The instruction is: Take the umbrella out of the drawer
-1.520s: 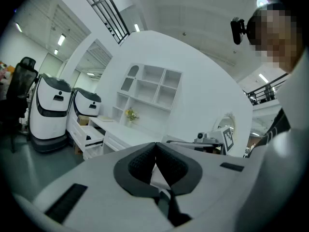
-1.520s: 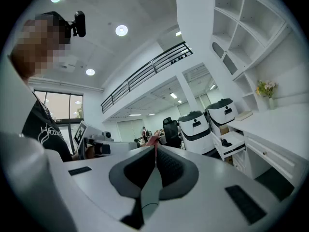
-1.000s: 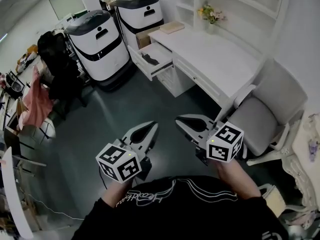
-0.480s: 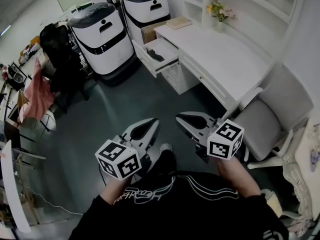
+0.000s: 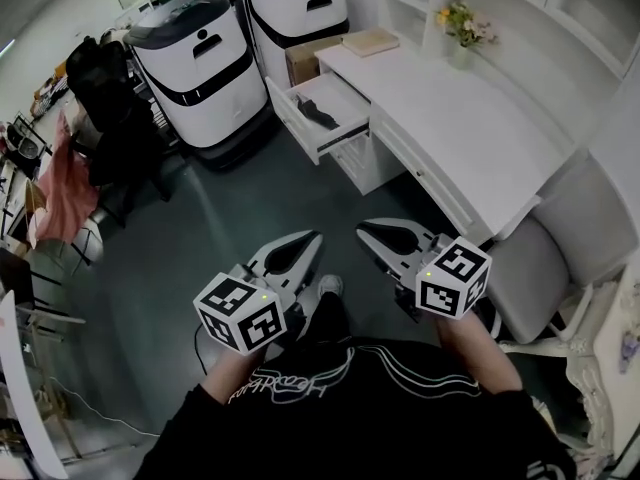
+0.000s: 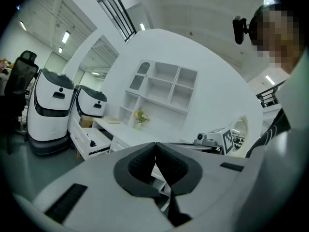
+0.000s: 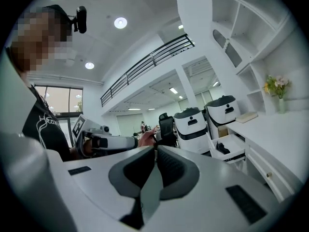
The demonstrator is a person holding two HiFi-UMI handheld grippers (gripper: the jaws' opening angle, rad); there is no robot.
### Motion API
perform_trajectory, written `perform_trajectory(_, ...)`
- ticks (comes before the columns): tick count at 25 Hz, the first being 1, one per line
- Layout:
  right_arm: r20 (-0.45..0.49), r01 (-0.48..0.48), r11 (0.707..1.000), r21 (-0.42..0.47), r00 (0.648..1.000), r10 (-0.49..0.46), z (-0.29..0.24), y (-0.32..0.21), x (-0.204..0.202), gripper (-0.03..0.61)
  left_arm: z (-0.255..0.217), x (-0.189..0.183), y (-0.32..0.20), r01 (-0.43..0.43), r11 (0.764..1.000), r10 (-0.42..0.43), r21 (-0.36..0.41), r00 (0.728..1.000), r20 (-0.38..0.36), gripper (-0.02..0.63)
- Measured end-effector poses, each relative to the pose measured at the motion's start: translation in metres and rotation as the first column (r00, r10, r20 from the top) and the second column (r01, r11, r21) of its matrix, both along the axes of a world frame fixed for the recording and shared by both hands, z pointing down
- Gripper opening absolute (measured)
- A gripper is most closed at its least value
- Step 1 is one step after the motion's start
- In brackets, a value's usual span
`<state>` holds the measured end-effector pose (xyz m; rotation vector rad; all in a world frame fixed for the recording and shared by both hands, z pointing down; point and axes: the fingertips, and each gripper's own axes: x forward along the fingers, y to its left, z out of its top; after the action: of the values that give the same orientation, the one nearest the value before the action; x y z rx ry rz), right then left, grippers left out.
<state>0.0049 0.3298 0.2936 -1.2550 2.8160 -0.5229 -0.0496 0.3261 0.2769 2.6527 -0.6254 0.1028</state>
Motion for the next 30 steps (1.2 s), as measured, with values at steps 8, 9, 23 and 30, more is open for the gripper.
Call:
perform_trajectory(8,0.008,-0.032,0.997,-0.07,0.999,0.033,0.011,-0.178,0.021,0.049,0.015,0.019,-0.18,-0.032,0.997,0.033,-0.074,0.999,0.01,0.021)
perform_trajectory(9,0.011,-0.034,0.996,-0.078,0.999,0.035,0.011,-0.203,0.023,0.049,0.017,0.022,-0.204,-0.037,0.996,0.038,-0.082,0.999,0.012,0.021)
perform_trajectory(23,-0.034,-0.098,0.985,-0.144,0.995,0.094,0.044,-0.402,0.061,0.051,0.051,0.06,-0.409,-0.083,0.989,0.089,-0.124,0.995,0.045,0.021)
perform_trajectory(30,-0.037,-0.071,0.987,-0.145,0.997,0.066,0.052,-0.459,0.085,0.051,0.061,0.081,-0.468,-0.041,0.989,0.051,-0.141,0.996,0.067,0.021)
